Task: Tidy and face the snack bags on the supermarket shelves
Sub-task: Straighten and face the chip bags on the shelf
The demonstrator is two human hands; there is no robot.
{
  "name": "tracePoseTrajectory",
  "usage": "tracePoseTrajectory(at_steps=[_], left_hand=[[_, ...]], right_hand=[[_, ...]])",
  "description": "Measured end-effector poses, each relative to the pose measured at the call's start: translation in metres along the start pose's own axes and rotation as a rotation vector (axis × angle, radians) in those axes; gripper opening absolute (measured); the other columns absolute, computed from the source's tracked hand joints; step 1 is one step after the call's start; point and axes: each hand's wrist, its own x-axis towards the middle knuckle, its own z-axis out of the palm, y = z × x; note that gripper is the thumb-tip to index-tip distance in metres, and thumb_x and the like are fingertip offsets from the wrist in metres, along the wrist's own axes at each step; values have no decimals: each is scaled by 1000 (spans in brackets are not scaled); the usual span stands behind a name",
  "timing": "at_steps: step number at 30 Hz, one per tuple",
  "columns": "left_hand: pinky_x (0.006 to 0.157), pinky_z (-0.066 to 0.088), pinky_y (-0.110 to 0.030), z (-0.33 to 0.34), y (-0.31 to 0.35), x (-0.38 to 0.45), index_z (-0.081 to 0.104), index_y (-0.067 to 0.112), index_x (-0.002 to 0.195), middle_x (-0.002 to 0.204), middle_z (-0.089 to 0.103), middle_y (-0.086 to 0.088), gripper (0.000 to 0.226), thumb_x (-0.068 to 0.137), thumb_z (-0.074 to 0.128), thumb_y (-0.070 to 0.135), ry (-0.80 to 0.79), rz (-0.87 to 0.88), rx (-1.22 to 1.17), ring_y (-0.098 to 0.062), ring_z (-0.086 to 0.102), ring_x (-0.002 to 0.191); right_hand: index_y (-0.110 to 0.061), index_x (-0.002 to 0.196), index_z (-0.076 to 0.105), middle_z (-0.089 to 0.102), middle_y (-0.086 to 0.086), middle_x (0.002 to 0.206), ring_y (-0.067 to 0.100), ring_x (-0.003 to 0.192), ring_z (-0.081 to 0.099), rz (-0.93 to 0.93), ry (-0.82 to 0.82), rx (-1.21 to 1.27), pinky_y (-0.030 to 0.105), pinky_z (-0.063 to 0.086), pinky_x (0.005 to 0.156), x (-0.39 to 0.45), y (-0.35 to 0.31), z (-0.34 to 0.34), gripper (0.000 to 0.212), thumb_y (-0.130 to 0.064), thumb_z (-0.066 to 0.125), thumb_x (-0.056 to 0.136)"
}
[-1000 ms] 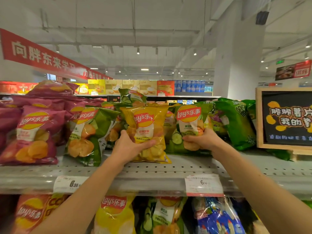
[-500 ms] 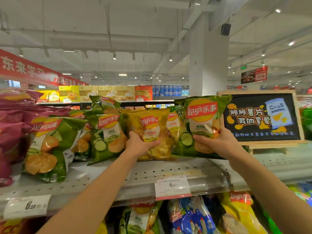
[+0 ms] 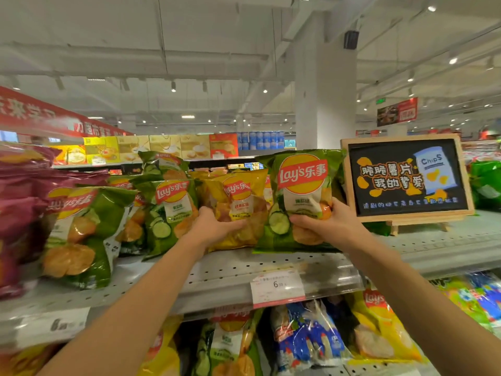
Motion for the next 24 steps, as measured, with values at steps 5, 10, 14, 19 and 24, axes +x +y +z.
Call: tracePoseTrajectory(at_steps=[5, 10, 14, 19, 24], left_hand=[[64, 48, -24, -65, -29, -43, 67, 23, 100, 100, 67, 4, 21, 92, 65, 42, 144, 217, 316, -10, 61, 87], [54, 50, -24, -110, -54, -111, 67, 29, 69, 65, 66, 9, 47, 71, 61, 76, 76, 284, 613, -1, 61, 64], [63, 55, -29, -115, -59, -131, 65, 32, 71, 68, 64, 12, 43, 71, 69, 75, 47, 278, 719, -2, 60, 67], [70, 53, -29, -109, -63, -130, 66, 30, 74, 72, 62, 12, 31, 77, 76, 59, 113, 273, 650, -5, 58, 71], [71, 52, -27, -108, -69, -128, 65, 31, 73, 75, 61, 13, 28, 78, 76, 55, 133, 278, 588, -3, 57, 72]], right_hand=[[-31, 119, 64, 76, -12, 105, 9, 100, 71, -38, -101, 73, 30, 58, 87, -3, -18, 47, 58, -36, 90, 68], [-28, 133, 54, 67, -10, 120, 11, 106, 63, -10, -196, 20, 32, 55, 91, 5, -38, 117, 73, -42, 90, 70], [-28, 128, 54, 66, -8, 120, 14, 108, 62, 50, -270, -8, 36, 52, 99, 9, -47, 169, 73, -45, 91, 67], [-22, 127, 58, 66, -6, 110, 9, 92, 61, 143, -353, -15, 19, 45, 63, 13, -52, 217, 74, -47, 91, 67], [-17, 142, 51, 64, 1, 128, 17, 107, 63, 195, -347, -18, 24, 50, 70, 25, -48, 238, 95, -47, 94, 63]])
